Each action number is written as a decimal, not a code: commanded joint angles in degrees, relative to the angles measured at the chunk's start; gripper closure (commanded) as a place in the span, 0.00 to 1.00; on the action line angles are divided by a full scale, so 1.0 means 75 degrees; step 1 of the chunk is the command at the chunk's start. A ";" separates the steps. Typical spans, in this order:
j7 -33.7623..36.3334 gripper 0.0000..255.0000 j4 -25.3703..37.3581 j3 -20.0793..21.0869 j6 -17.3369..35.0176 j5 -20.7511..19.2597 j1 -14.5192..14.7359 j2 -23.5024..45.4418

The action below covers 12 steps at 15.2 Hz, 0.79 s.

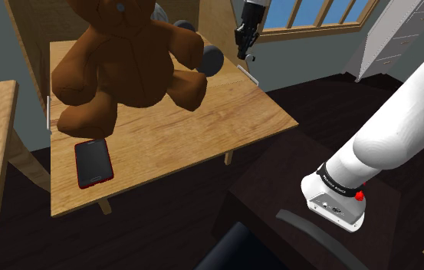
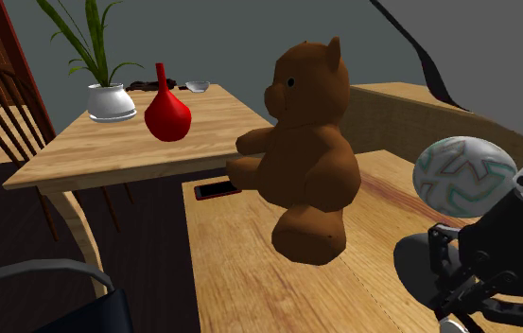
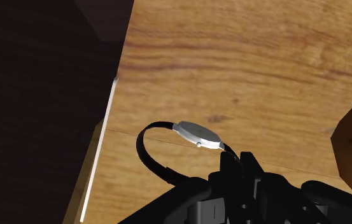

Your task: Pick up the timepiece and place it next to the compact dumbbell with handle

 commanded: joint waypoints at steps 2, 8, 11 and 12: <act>-0.0054 1.00 -0.0208 0.0010 0.0288 0.0027 0.0010 0.0081; -0.0188 1.00 -0.0596 0.0020 0.0854 0.0091 0.0018 0.0274; -0.0259 1.00 -0.0767 0.0026 0.1134 0.0129 0.0022 0.0391; -0.0283 1.00 -0.0821 0.0028 0.1226 0.0143 0.0023 0.0433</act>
